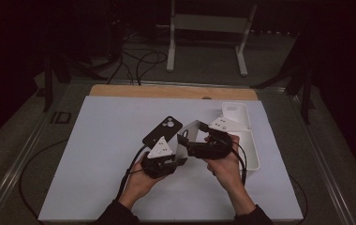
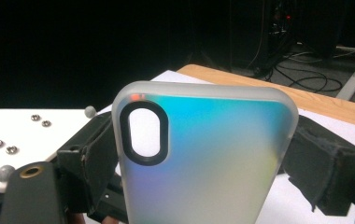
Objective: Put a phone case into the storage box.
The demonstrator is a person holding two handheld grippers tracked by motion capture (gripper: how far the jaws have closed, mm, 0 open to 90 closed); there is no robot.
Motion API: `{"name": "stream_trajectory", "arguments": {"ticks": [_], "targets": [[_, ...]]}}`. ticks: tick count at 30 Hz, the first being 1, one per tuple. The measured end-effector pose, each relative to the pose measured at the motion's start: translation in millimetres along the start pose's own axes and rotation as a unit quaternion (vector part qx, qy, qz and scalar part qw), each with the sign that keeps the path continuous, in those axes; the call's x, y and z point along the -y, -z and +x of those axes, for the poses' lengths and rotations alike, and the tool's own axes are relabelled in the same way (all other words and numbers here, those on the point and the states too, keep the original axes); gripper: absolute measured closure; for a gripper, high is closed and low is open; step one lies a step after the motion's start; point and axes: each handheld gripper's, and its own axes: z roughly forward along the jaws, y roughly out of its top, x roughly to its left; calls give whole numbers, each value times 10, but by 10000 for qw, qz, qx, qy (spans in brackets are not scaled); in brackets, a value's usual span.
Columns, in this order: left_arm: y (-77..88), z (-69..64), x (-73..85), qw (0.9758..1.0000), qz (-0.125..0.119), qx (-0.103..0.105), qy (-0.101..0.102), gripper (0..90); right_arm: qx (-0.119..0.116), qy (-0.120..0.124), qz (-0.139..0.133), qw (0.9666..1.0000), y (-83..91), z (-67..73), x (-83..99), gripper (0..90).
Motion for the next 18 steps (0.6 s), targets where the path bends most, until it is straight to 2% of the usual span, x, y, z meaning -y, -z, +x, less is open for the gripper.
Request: {"name": "stream_trajectory", "arguments": {"ticks": [6, 8, 15, 18], "targets": [[59, 36, -1, 10000, -6, -16, 68, 594, 18, -2, 3, 10000, -9, -7, 10, 170], [101, 58, 6, 10000, -20, -1, 78, 565, 58, -22, -6, 10000, -12, -27, 15, 170], [254, 125, 50, 9993, -256, -251, 128, 413, 125, -33, -5, 9999, -12, -54, 28, 170], [323, 148, 73, 9983, -338, -457, 117, 323, 147, -22, 17, 9999, -13, -61, 31, 170]]}}
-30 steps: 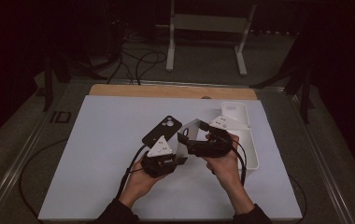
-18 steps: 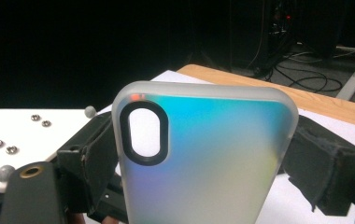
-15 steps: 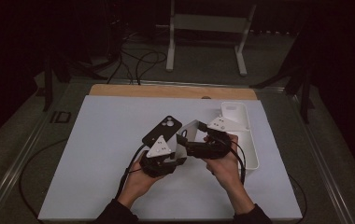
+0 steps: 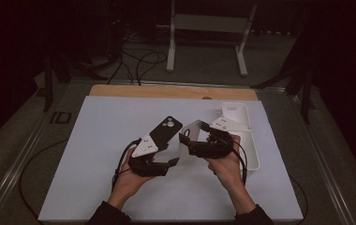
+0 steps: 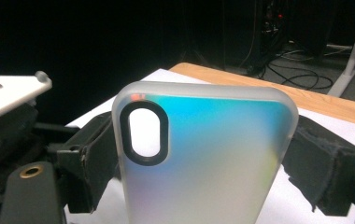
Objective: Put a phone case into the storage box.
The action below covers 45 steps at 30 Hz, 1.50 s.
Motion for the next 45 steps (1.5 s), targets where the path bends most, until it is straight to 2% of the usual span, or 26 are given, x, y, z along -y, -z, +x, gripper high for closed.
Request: {"name": "stream_trajectory", "arguments": {"ticks": [4, 7, 8, 9, 11, 14, 17, 18, 23, 24, 29, 30, 33, 37, 38, 41, 42, 45], "targets": [[110, 44, 36, 9997, -120, -222, -17, 220, 44, 5, 8, 10000, 0, -9, 3, 169], [225, 113, 91, 9987, -177, -485, 47, 164, 54, 1, 19, 10000, 1, -20, 4, 169], [225, 113, 91, 9987, -177, -485, 47, 155, 54, 1, 19, 10000, 1, -20, 4, 169], [304, 167, 142, 9976, -213, -644, 123, 149, 70, 9, 25, 10000, 4, -28, 5, 169], [330, 185, 163, 9972, -240, -691, 150, 143, 80, 9, 22, 10000, 4, -30, 6, 169], [465, 281, 278, 9951, -252, -919, 264, 116, 121, 17, 36, 9999, 6, -39, 3, 169], [530, 326, 334, 9941, -264, -1001, 319, 102, 133, 34, 33, 9999, 6, -43, 0, 169], [592, 360, 382, 9931, -287, -1082, 359, 97, 125, 30, 46, 9999, 6, -45, -3, 169], [689, 414, 471, 9914, -268, -1223, 391, 33, 136, 43, 51, 9999, 7, -45, -8, 169], [727, 439, 532, 9909, -248, -1243, 451, 7, 147, 47, 47, 9999, 12, -44, -11, 169], [783, 462, 648, 9890, -189, -1394, 462, 0, 154, 62, 36, 9999, 21, -51, -18, 169], [814, 468, 702, 9879, -163, -1479, 445, 1, 176, 53, 19, 9998, 27, -60, -21, 169], [866, 474, 786, 9869, -84, -1562, 392, 0, 183, 37, 14, 9998, 32, -73, -21, 169], [919, 491, 857, 9860, -74, -1608, 432, 0, 207, 27, 16, 9998, 36, -86, -23, 169], [957, 494, 910, 9843, -35, -1708, 436, 0, 231, 25, 10, 9997, 38, -92, -28, 169], [990, 496, 952, 9838, -74, -1729, 474, 0, 239, 41, -6, 9997, 44, -96, -36, 169], [1032, 500, 988, 9827, -108, -1779, 502, 0, 239, 35, -33, 9997, 53, -105, -46, 169], [1071, 506, 1016, 9818, -182, -1810, 538, 0, 271, 25, -40, 9996, 61, -116, -59, 169]]}}
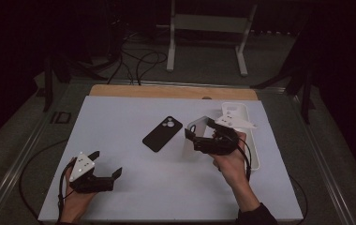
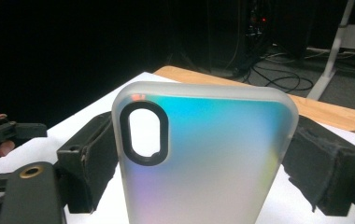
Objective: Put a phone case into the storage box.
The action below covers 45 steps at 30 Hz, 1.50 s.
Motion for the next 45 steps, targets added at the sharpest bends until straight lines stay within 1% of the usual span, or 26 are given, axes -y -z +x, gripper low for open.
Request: {"name": "stream_trajectory", "arguments": {"ticks": [2, 4, 9, 11, 14, 15, 17, 18, 21, 23, 26, 28, 31, 33, 40, 44, 45], "targets": [[24, 11, 29, 9999, -100, -24, 56, 0, 23, 15, -13, 10000, 6, -15, -11, 169], [24, 3, 39, 9999, -127, -35, 69, 1, 49, 13, -30, 10000, 12, -37, -24, 169], [26, 0, 43, 9998, -175, -42, 66, 0, 128, -6, -36, 9999, 21, -82, -46, 169], [32, 7, 45, 9997, -197, -52, 95, 1, 206, 23, -14, 9998, 20, -131, -68, 169], [33, 9, 47, 9997, -196, -82, 103, 1, 242, 34, -13, 9997, 16, -161, -78, 169], [36, 13, 48, 9997, -197, -93, 102, 1, 321, 8, -6, 9995, 12, -193, -96, 169], [36, 13, 48, 9997, -197, -93, 102, 1, 334, 20, -7, 9994, 11, -207, -104, 169], [38, 16, 49, 9997, -198, -112, 125, 1, 334, 20, -7, 9994, 11, -207, -104, 169], [50, 22, 49, 9995, -221, -123, 184, 1, 425, 14, -32, 9991, -1, -286, -164, 169], [55, 34, 49, 9994, -254, -128, 211, 1, 465, -7, -18, 9989, -17, -315, -186, 169], [59, 44, 54, 9994, -243, -145, 211, 1, 511, -17, -3, 9987, -33, -346, -208, 169], [62, 42, 54, 9994, -246, -173, 194, 1, 578, -18, 3, 9983, -51, -398, -235, 169], [63, 43, 54, 9993, -243, -171, 226, 1, 643, -40, 19, 9979, -52, -442, -255, 169], [61, 45, 54, 9993, -231, -156, 255, 1, 683, -75, 18, 9976, -49, -478, -272, 169], [58, 42, 53, 9993, -221, -169, 256, 1, 858, -119, -20, 9962, -19, -623, -345, 169], [56, 41, 53, 9993, -214, -171, 259, 1, 961, -212, -24, 9951, -9, -716, -388, 169], [56, 41, 53, 9993, -214, -171, 259, 1, 961, -212, -24, 9951, -9, -716, -388, 169]]}}
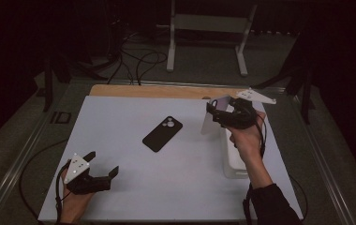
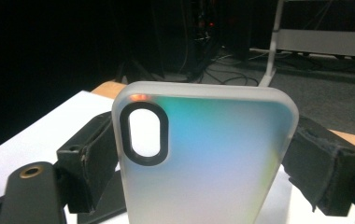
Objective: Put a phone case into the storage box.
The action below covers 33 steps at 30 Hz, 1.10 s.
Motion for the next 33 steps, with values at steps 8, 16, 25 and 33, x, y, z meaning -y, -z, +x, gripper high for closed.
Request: {"name": "stream_trajectory", "arguments": {"ticks": [8, 16, 25, 33], "targets": [[-4, -6, -1, 10000, 2, 19, -7, 1, 201, -78, 12, 9998, -39, -163, -59, 169], [-3, -6, -2, 10000, -4, -14, -25, 1, 409, -173, 36, 9990, -77, -293, -91, 169], [-6, -12, -4, 10000, 8, -11, -42, 1, 643, -261, 44, 9976, -108, -432, -135, 169], [-3, -8, -5, 10000, 5, -6, -22, 1, 842, -347, 56, 9958, -126, -544, -169, 169]]}}
